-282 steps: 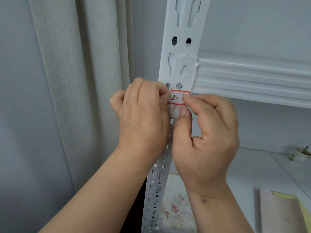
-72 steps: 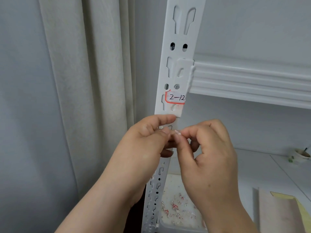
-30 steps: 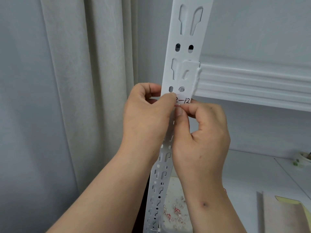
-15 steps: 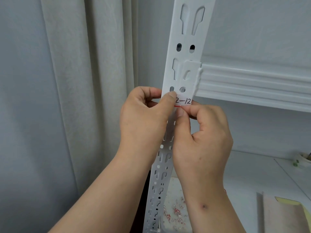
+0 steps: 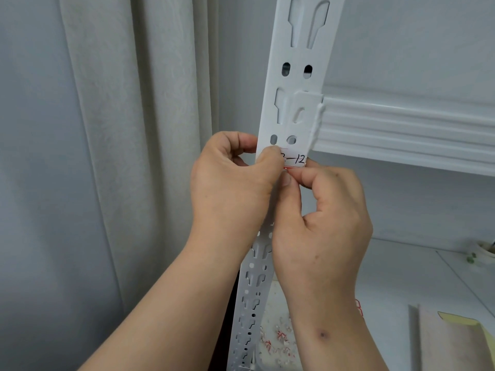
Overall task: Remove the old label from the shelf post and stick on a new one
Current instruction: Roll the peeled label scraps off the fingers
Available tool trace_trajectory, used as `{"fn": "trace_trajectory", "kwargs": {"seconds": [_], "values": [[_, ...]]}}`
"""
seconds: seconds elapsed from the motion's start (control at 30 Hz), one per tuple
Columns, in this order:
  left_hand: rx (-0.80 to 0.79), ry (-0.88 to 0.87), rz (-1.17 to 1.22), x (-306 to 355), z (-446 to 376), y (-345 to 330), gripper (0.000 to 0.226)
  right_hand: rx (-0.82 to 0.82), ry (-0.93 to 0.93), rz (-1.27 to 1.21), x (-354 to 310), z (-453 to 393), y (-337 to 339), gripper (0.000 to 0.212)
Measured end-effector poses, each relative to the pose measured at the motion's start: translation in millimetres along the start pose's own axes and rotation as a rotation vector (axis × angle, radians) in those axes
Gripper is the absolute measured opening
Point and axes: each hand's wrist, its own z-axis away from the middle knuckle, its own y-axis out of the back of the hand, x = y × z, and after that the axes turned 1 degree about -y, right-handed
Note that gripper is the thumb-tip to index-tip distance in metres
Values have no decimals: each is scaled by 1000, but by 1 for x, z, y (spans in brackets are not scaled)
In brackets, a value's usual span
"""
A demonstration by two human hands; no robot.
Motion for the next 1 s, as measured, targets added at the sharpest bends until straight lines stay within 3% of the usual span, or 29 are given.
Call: {"fn": "trace_trajectory", "kwargs": {"seconds": [1.0], "values": [[-52, 50, 95, -4, 0, 2, 34, 10, 7, -6, 0, 2, -2, 8]]}}
